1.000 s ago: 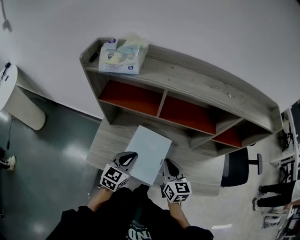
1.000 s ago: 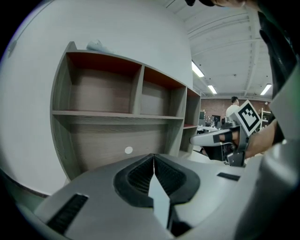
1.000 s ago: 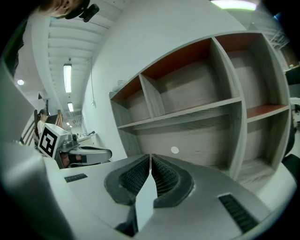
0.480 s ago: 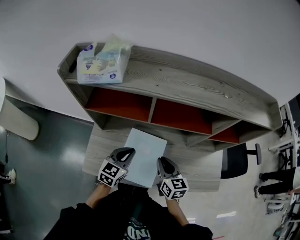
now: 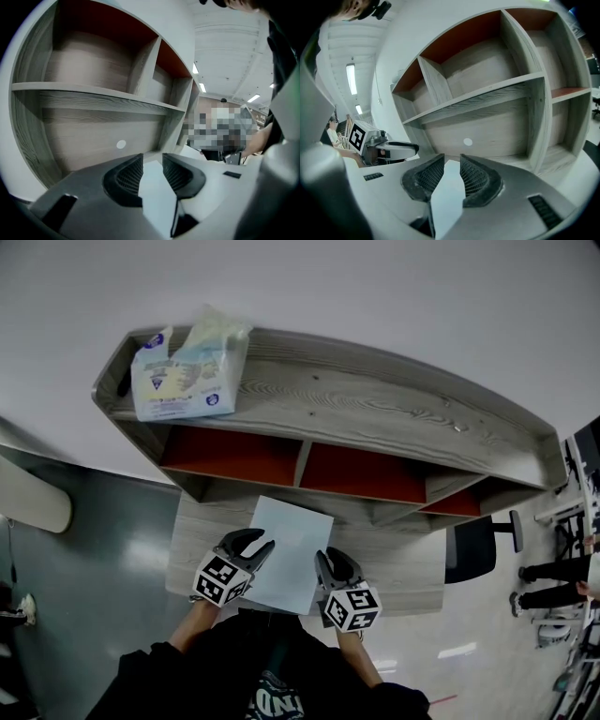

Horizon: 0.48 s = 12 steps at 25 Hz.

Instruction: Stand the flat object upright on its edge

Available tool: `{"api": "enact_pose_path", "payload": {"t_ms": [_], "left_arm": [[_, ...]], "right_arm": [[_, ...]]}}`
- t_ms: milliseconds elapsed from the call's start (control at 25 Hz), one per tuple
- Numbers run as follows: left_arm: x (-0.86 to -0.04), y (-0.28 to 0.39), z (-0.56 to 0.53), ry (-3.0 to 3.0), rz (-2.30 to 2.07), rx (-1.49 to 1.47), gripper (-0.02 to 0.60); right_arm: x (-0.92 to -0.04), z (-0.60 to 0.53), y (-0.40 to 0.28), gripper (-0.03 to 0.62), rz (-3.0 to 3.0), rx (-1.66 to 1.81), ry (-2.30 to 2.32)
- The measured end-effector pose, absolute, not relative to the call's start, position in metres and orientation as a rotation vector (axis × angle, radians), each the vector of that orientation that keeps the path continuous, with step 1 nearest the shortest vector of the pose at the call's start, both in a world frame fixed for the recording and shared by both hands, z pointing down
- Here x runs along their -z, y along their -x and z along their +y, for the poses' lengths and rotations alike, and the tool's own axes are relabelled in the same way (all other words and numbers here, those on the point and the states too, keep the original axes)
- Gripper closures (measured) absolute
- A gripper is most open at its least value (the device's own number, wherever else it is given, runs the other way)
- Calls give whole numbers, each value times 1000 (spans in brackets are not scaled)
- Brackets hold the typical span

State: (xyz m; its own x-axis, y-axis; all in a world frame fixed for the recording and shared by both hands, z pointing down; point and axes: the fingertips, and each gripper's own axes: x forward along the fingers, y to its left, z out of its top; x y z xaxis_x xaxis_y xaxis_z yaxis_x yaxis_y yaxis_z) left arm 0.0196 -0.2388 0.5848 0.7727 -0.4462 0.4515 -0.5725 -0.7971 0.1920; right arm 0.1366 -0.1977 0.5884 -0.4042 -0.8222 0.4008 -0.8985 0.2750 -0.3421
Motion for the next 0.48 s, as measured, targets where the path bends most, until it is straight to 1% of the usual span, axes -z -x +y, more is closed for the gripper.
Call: {"api": "enact_pose_path", "payload": {"t_ms": [40, 120, 320, 480], "left_arm": [[-587, -19, -240, -2642, -771, -563, 455], [-592, -19, -242, -2627, -748, -573, 426], [-610, -16, -247, -2557, -675, -588, 352], [-630, -9, -250, -2485, -654, -617, 324]], "right_arm": [[-592, -198, -137, 498, -2382, -815, -1622], [-600, -199, -137, 472, -2370, -874, -1613], [-637, -193, -141, 431, -2311, -1141, -1606], [-663, -185, -146, 412, -2244, -1243, -1594]]}}
